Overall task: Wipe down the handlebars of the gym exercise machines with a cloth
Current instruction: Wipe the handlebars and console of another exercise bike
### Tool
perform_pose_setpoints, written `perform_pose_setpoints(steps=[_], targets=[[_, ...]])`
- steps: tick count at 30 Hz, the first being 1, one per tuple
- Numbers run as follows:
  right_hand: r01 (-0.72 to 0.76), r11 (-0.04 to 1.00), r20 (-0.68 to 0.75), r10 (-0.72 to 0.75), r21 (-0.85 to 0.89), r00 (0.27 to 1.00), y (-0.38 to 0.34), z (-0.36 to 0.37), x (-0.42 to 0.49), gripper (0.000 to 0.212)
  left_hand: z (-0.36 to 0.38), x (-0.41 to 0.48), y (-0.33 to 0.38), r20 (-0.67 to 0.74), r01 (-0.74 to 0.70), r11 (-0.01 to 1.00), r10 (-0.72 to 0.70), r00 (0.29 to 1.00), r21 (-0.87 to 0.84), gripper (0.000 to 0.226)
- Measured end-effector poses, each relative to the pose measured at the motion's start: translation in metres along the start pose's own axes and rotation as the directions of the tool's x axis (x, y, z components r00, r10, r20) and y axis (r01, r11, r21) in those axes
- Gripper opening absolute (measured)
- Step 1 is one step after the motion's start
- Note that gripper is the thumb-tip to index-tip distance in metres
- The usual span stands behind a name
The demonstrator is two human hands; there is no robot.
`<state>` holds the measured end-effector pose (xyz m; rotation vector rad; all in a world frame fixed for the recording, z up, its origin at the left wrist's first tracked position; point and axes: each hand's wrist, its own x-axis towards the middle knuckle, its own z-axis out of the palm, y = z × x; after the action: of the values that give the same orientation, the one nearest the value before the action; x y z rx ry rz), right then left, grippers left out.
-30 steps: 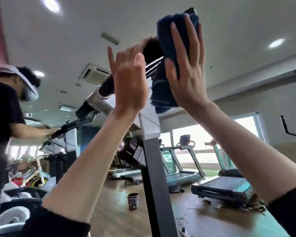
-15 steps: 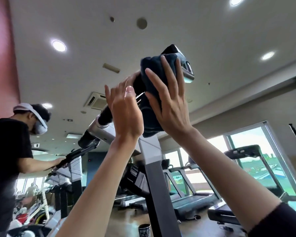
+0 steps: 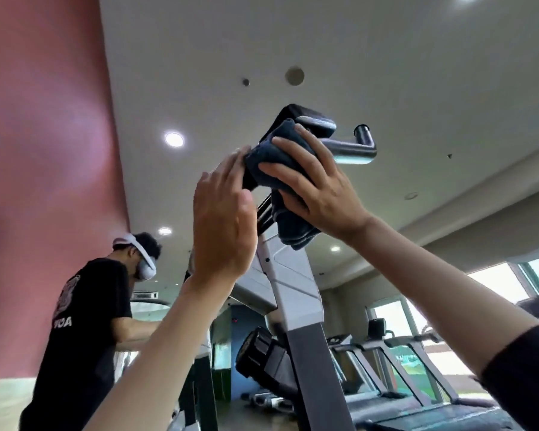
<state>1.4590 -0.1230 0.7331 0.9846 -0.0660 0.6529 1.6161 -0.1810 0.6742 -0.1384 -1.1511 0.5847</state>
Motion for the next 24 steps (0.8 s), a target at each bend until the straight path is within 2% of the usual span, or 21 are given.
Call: perform_pose_setpoints(steps=[3, 5, 7, 9, 12, 14, 15, 17, 21, 22, 24], targets=[[-0.139, 0.984, -0.048, 0.145, 0.111, 0.988, 0.012, 0.003, -0.01, 0.033, 0.005, 0.005, 0.006, -0.014, -0.091, 0.991, 0.092, 0.996, 0.099, 0.054], [-0.319, 0.929, -0.053, 0.334, 0.187, 0.941, 0.021, 0.006, -0.023, 0.035, 0.006, 0.01, 0.008, -0.043, -0.103, 0.984, 0.11, 0.993, 0.142, 0.054], [-0.535, 0.804, -0.002, 0.554, 0.261, 0.832, 0.029, 0.006, -0.035, 0.039, 0.004, 0.012, 0.009, -0.062, -0.107, 0.978, 0.12, 0.991, 0.181, 0.053], [-0.666, 0.675, 0.045, 0.691, 0.317, 0.721, 0.031, 0.007, -0.041, 0.043, 0.001, 0.014, 0.012, -0.061, -0.104, 0.978, 0.117, 0.991, 0.179, 0.051], [-0.727, 0.52, 0.016, 0.809, 0.449, 0.588, 0.019, 0.011, -0.03, 0.042, 0.0, 0.016, 0.019, -0.062, -0.018, 0.994, 0.025, 0.998, 0.11, 0.053], [-0.733, 0.413, -0.029, 0.88, 0.54, 0.475, 0.001, 0.013, -0.014, 0.04, -0.001, 0.015, 0.017, -0.052, 0.011, 0.993, -0.005, 0.999, 0.117, 0.044], [-0.724, 0.391, -0.049, 0.894, 0.568, 0.445, -0.009, 0.015, -0.006, 0.039, -0.002, 0.015, 0.014, -0.031, 0.027, 0.993, -0.023, 0.999, 0.112, 0.043], [-0.691, 0.437, -0.093, 0.875, 0.576, 0.475, -0.029, 0.016, 0.008, 0.04, -0.006, 0.017, 0.013, 0.002, 0.06, 0.998, -0.06, 0.998, 0.023, 0.043], [-0.572, 0.669, -0.225, 0.721, 0.476, 0.656, -0.038, 0.02, 0.014, 0.035, -0.011, 0.021, 0.017, 0.07, 0.142, 0.975, -0.132, 0.989, -0.169, 0.051], [-0.553, 0.702, -0.242, 0.691, 0.449, 0.681, -0.034, 0.022, 0.012, 0.035, -0.013, 0.021, 0.018, 0.072, 0.138, 0.978, -0.128, 0.989, -0.158, 0.046], [-0.546, 0.716, -0.267, 0.681, 0.435, 0.682, -0.027, 0.025, 0.006, 0.034, -0.017, 0.022, 0.013, 0.093, 0.101, 0.991, -0.093, 0.991, -0.087, 0.044]])
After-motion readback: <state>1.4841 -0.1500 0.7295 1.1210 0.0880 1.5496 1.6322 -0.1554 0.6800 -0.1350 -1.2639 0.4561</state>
